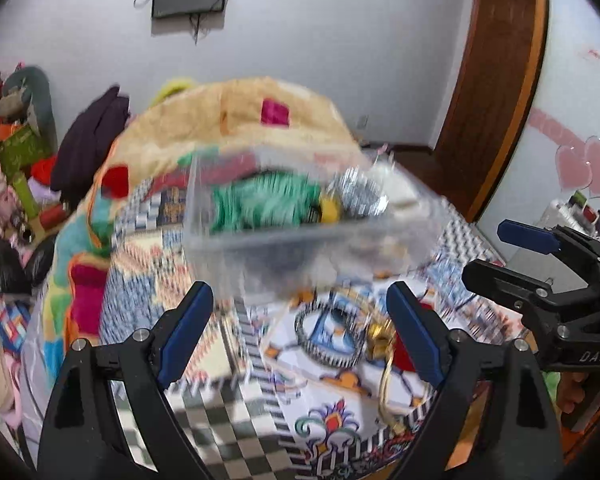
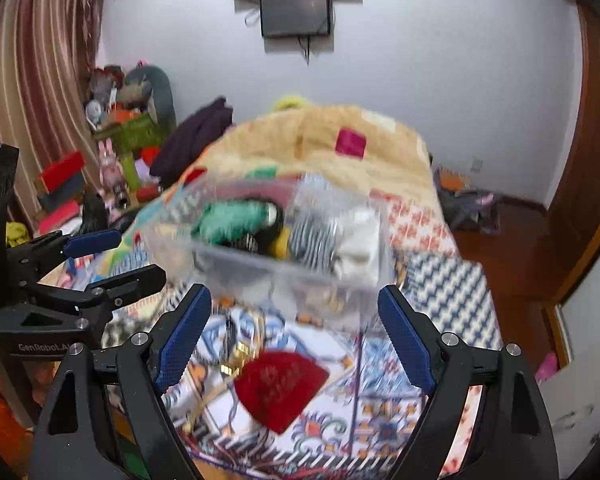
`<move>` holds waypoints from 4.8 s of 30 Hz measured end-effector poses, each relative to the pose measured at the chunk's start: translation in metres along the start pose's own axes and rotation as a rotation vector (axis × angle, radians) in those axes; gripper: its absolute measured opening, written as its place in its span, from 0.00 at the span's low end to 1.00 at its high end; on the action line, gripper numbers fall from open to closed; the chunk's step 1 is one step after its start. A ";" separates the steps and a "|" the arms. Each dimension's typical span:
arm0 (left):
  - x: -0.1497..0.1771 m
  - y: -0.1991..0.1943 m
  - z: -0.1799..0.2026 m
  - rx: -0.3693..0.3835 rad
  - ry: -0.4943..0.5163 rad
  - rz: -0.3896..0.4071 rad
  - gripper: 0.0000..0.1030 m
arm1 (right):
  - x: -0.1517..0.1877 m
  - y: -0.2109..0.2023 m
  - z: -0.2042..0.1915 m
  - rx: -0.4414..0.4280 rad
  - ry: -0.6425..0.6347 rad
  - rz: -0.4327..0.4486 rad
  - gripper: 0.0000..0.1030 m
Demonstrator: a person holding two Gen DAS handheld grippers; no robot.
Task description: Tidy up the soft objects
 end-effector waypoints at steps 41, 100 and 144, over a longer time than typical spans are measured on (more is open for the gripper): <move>0.006 -0.008 0.004 0.007 0.014 0.050 0.05 | 0.026 0.011 -0.011 -0.105 0.005 -0.054 0.14; -0.070 -0.084 0.048 0.089 0.042 0.260 0.42 | -0.068 -0.072 0.026 0.038 0.019 0.242 0.53; -0.039 -0.184 0.069 0.107 0.079 0.463 0.99 | -0.054 -0.156 -0.006 0.097 -0.010 0.449 0.99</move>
Point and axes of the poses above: each gripper's, at about its wrist camera, not at the fingertips, and y roughly the way its jaws point, z to its right, x to its underside, the point moved 5 cm from there along y, roughly the way its jaws point, and after that the axes turned 14 degrees about -y, right-handed, at the moved point
